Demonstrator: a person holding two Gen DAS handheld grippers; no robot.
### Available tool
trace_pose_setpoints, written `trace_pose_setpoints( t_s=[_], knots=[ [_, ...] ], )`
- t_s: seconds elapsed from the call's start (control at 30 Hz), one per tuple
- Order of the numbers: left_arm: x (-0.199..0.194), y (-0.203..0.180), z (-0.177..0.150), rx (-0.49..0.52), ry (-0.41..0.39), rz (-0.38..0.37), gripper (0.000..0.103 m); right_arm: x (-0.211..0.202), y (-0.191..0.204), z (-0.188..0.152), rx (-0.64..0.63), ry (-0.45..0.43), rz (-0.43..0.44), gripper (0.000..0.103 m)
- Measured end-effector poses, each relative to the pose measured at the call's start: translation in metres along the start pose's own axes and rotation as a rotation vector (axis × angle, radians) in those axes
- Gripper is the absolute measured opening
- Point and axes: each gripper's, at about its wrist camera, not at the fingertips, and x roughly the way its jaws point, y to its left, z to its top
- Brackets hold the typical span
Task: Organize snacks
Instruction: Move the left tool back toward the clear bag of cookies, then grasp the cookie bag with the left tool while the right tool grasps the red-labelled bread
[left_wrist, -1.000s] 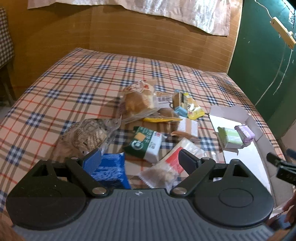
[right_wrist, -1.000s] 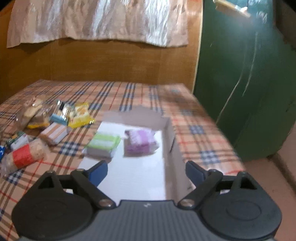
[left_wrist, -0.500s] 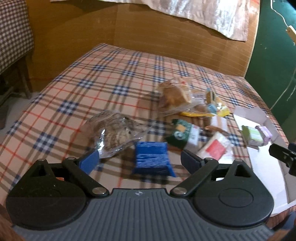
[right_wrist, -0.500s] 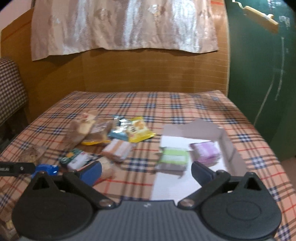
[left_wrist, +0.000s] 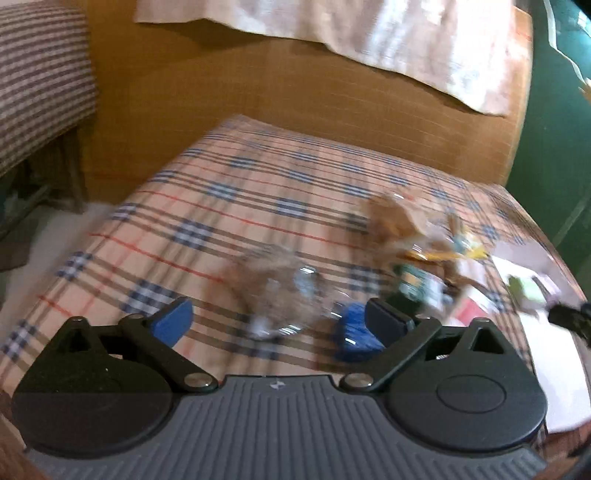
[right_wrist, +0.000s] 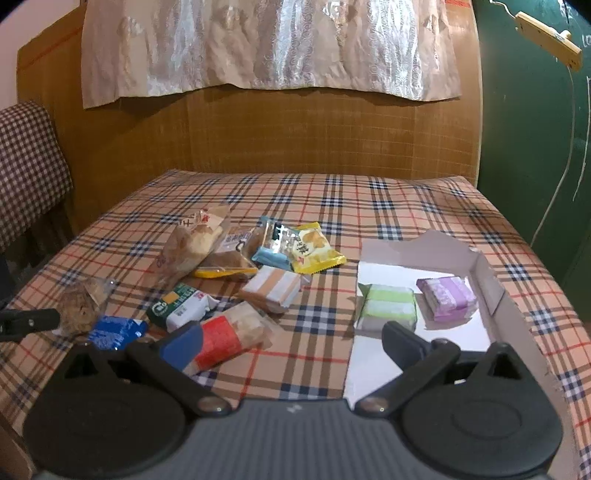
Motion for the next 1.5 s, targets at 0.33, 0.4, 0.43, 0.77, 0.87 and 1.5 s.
trace_pose_setpoints(
  t_s=[0.33, 0.4, 0.43, 0.77, 0.87, 1.5],
  knots=[
    [0.04, 0.009, 0.006, 0.352, 0.083, -0.07, 0.103, 0.004, 0.01, -0.001, -0.012, 0.021, 0.012, 0.102],
    [0.045, 0.011, 0.009, 0.302, 0.087, -0.091, 0.103, 0.006, 0.012, -0.001, 0.001, 0.027, 0.011, 0.102],
    [0.047, 0.014, 0.011, 0.243, 0.078, -0.084, 0.103, 0.007, 0.013, 0.0, 0.005, 0.03, 0.012, 0.102],
    [0.089, -0.002, 0.029, -0.131, 0.187, 0.065, 0.103, 0.019, 0.038, 0.002, -0.043, 0.054, 0.029, 0.102],
    [0.109, -0.005, 0.027, -0.118, 0.22, 0.112, 0.103, 0.022, 0.044, 0.001, -0.055, 0.064, 0.034, 0.102],
    [0.064, -0.036, -0.017, 0.047, 0.175, -0.242, 0.064, 0.057, 0.042, -0.009, 0.046, 0.164, -0.029, 0.102]
  ],
)
